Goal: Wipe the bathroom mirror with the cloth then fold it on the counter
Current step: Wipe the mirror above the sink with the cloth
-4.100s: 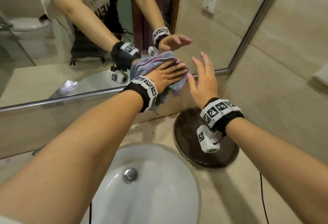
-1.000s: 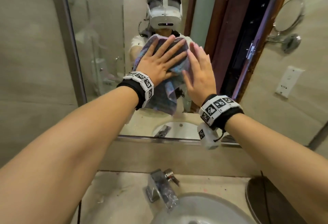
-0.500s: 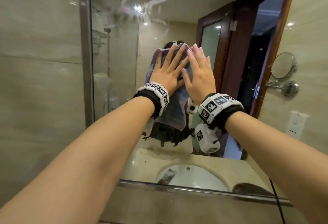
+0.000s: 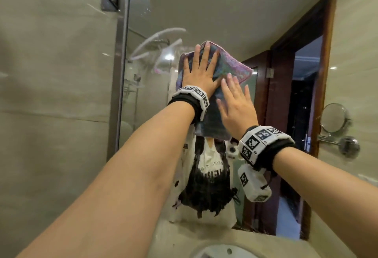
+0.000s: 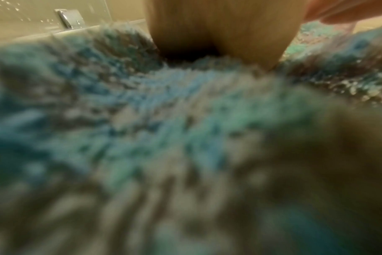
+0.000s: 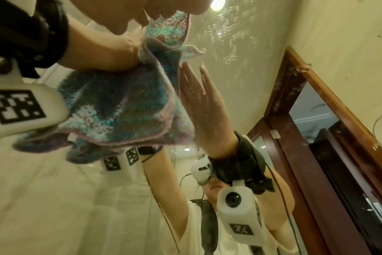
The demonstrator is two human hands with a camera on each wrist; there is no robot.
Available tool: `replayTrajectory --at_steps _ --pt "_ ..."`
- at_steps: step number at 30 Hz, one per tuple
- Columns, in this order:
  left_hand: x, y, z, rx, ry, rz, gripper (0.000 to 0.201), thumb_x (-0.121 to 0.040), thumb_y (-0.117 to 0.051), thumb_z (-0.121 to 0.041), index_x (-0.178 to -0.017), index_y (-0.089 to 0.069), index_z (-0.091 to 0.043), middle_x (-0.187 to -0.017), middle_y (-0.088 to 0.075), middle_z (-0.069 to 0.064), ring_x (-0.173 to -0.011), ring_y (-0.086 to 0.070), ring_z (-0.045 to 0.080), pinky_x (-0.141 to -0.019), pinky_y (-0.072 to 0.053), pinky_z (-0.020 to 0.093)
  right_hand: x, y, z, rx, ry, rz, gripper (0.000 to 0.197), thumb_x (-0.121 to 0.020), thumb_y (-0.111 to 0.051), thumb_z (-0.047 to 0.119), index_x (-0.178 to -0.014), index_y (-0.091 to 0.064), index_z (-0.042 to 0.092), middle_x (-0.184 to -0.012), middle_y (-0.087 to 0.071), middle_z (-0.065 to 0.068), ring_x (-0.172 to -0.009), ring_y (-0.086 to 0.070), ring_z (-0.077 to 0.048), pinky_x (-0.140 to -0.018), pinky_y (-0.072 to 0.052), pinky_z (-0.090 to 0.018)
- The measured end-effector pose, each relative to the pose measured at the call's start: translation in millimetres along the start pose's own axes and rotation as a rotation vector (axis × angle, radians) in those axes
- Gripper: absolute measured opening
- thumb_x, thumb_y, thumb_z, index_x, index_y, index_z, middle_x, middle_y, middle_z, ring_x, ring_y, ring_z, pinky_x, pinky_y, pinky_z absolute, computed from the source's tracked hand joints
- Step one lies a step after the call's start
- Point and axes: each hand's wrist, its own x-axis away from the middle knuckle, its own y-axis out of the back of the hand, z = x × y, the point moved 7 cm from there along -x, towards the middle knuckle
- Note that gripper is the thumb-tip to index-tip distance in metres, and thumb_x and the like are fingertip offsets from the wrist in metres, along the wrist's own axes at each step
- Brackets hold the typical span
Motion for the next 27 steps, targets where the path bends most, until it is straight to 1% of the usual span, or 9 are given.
replayTrajectory --at_steps 2,7,11,15,18,20,23,25,27 --pt "-6 4 5 0.009 0.004 -0.007 0.071 -0.095 -0.022 -0.056 -0.149 0.009 -0.023 -0.156 0.018 0.004 -0.143 0.017 0.026 -0.115 0.006 0.053 -11 -2 1 0.028 -0.011 0.03 0.054 -0.1 -0.028 0.03 -0.148 -0.015 0.008 -0.157 -0.007 -0.008 -0.146 -0.002 -0.019 -0.115 0.007 -0.033" --pt "-23 13 33 0.038 0.022 -0.058 0.07 -0.095 -0.021 -0.057 -0.15 0.008 -0.024 -0.157 0.018 0.003 -0.144 0.016 0.026 -0.113 0.007 0.053 -35 8 0 0.016 -0.046 -0.062 0.061 -0.094 -0.024 0.036 -0.147 -0.02 0.007 -0.157 -0.011 -0.009 -0.146 -0.004 -0.019 -0.117 0.003 -0.036" --pt "-32 20 66 0.043 0.096 -0.115 0.069 -0.095 -0.02 -0.057 -0.15 0.006 -0.024 -0.157 0.013 0.004 -0.145 0.012 0.026 -0.114 0.005 0.052 -43 8 -9 0.129 -0.046 -0.161 0.058 -0.097 -0.039 0.031 -0.147 -0.021 0.009 -0.157 -0.013 -0.008 -0.145 -0.006 -0.019 -0.114 0.008 -0.03" --pt "-32 23 101 0.064 0.206 -0.152 0.069 -0.096 -0.019 -0.056 -0.15 0.007 -0.021 -0.157 0.012 0.006 -0.145 0.01 0.028 -0.114 0.004 0.051 -42 -1 -11 0.113 -0.048 -0.157 0.058 -0.097 -0.042 0.031 -0.147 -0.022 0.01 -0.157 -0.013 -0.008 -0.145 -0.006 -0.018 -0.113 0.01 -0.027" --pt "-29 22 122 0.07 0.238 -0.147 0.072 -0.095 -0.018 -0.057 -0.15 0.009 -0.018 -0.157 0.014 0.008 -0.144 0.012 0.028 -0.114 0.005 0.051 -40 -2 -10 0.106 -0.027 -0.145 0.057 -0.096 -0.036 0.031 -0.147 -0.022 0.009 -0.157 -0.013 -0.009 -0.145 -0.006 -0.018 -0.114 0.009 -0.028" --pt "-26 22 129 0.088 0.259 -0.143 0.074 -0.095 -0.019 -0.057 -0.15 0.009 -0.016 -0.157 0.014 0.008 -0.144 0.013 0.028 -0.114 0.005 0.051 -38 -3 -11 0.089 -0.042 -0.14 0.057 -0.096 -0.032 0.032 -0.147 -0.022 0.009 -0.157 -0.013 -0.009 -0.145 -0.006 -0.018 -0.114 0.008 -0.028" --pt "-19 19 134 0.089 0.319 -0.141 0.073 -0.096 -0.025 -0.052 -0.149 0.009 -0.015 -0.157 0.015 0.008 -0.144 0.014 0.028 -0.116 0.003 0.053 -34 -7 -13 0.055 -0.065 -0.149 0.056 -0.097 -0.036 0.03 -0.147 -0.021 0.009 -0.157 -0.012 -0.008 -0.145 -0.005 -0.017 -0.114 0.008 -0.027" --pt "-12 17 138 0.092 0.342 -0.145 0.075 -0.095 -0.024 -0.054 -0.149 0.009 -0.014 -0.157 0.014 0.007 -0.144 0.013 0.027 -0.116 0.003 0.053 -30 -12 -9 0.041 -0.062 -0.139 0.056 -0.097 -0.039 0.029 -0.147 -0.022 0.009 -0.156 -0.013 -0.009 -0.145 -0.007 -0.018 -0.115 0.006 -0.029" --pt "-4 11 145 0.087 0.35 -0.145 0.077 -0.094 -0.023 -0.057 -0.149 0.01 -0.015 -0.157 0.014 0.006 -0.144 0.013 0.027 -0.115 0.004 0.052 -29 -15 0 0.024 -0.045 -0.12 0.057 -0.096 -0.037 0.03 -0.147 -0.023 0.008 -0.156 -0.013 -0.008 -0.145 -0.007 -0.018 -0.116 0.004 -0.031"
